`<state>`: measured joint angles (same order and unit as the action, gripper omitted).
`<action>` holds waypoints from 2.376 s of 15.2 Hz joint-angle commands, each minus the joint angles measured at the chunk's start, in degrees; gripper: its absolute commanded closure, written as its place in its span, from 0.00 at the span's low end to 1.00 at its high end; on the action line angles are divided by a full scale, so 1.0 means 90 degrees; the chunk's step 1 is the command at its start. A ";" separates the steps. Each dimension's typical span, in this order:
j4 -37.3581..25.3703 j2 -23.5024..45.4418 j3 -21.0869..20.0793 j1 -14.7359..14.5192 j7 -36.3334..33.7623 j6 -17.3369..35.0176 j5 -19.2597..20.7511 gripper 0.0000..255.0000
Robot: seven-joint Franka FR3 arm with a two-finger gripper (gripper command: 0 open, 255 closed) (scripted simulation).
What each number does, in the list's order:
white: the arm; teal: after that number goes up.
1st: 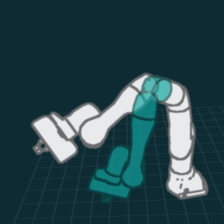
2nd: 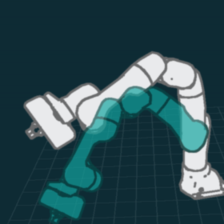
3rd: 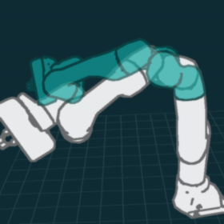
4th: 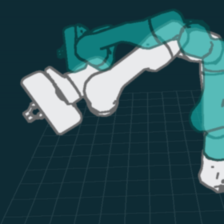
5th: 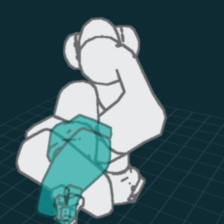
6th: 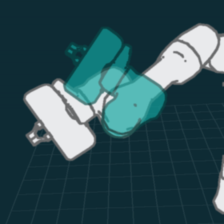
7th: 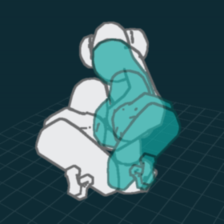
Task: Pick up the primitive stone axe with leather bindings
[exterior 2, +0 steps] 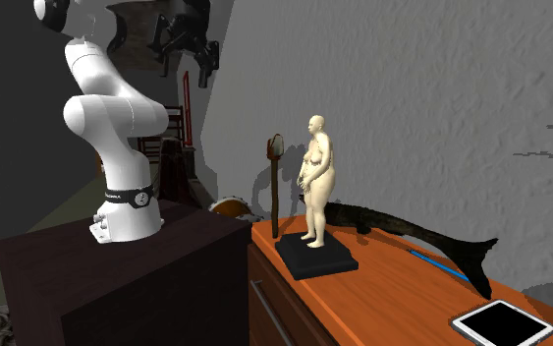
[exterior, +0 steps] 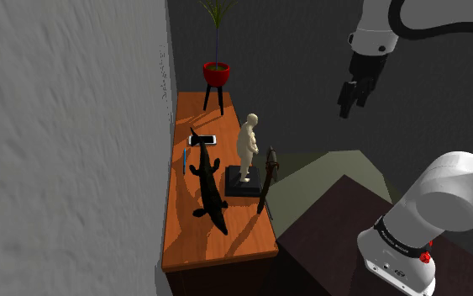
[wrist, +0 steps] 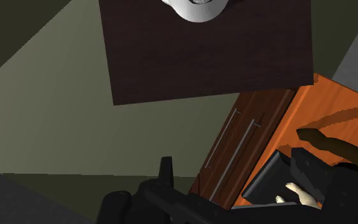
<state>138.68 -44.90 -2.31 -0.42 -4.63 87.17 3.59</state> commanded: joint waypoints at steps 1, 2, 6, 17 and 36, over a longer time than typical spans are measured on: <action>0.0000 0.0000 0.0000 0.0000 0.0000 0.0000 0.0000 0.00; 0.0084 0.0011 -0.0127 -0.0032 -0.0208 0.0149 -0.0123 0.00; 0.0332 0.0171 -0.0657 -0.0151 -0.1023 0.0789 -0.0585 0.00; 0.0203 0.1512 -0.2218 -0.0238 -0.3238 0.2760 -0.1317 0.00; 0.0411 0.2340 -0.2809 -0.0129 -0.3986 0.3997 -0.1253 1.00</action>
<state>142.35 -23.86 -27.59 -1.59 -40.51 123.16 -7.69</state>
